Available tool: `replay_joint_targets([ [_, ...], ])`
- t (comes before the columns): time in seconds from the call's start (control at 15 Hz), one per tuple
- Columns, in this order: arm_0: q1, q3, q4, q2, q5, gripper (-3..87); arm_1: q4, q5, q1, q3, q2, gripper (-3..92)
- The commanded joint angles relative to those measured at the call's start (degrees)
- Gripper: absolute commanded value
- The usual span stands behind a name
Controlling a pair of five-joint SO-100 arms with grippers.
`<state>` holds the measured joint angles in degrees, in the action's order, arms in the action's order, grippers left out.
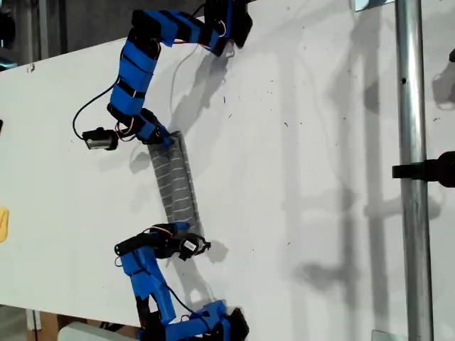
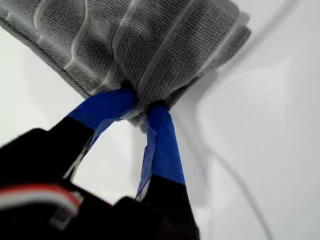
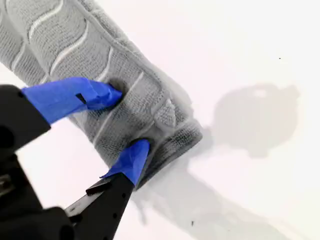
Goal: Grasp corners of a towel and fold twice.
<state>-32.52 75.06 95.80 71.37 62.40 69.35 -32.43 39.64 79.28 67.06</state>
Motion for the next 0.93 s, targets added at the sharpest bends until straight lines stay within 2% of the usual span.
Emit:
replay_joint_targets([
  [0.0, 2.3, 1.3, 1.1, 7.6, 0.5, 22.0, 2.3, -1.1, 1.0, -0.4, 1.5, 21.6],
  [0.07, 2.2, 3.3, 1.1, 10.4, 1.3, 22.0, 2.8, -1.3, 1.0, -0.3, 1.9, 26.9],
  [0.27, -0.2, 10.9, 1.1, 20.7, 4.5, 20.4, 5.8, -4.6, 2.8, 2.6, 7.6, 31.6],
  [0.47, 0.2, 20.6, 1.1, 36.5, 7.6, 18.6, 5.9, -9.6, 9.1, 18.5, 26.6, 33.9],
  [0.6, 4.7, 29.3, 1.1, 49.6, 12.9, 17.3, 6.7, -16.0, 10.2, 31.6, 42.7, 35.1],
  [0.73, 13.3, 39.9, 0.9, 64.3, 22.1, 16.3, 9.1, -23.0, 8.7, 44.6, 63.5, 35.6],
  [0.87, 24.3, 50.4, -0.1, 75.2, 37.6, 15.1, 15.2, -30.6, 4.2, 54.1, 82.6, 34.8],
])
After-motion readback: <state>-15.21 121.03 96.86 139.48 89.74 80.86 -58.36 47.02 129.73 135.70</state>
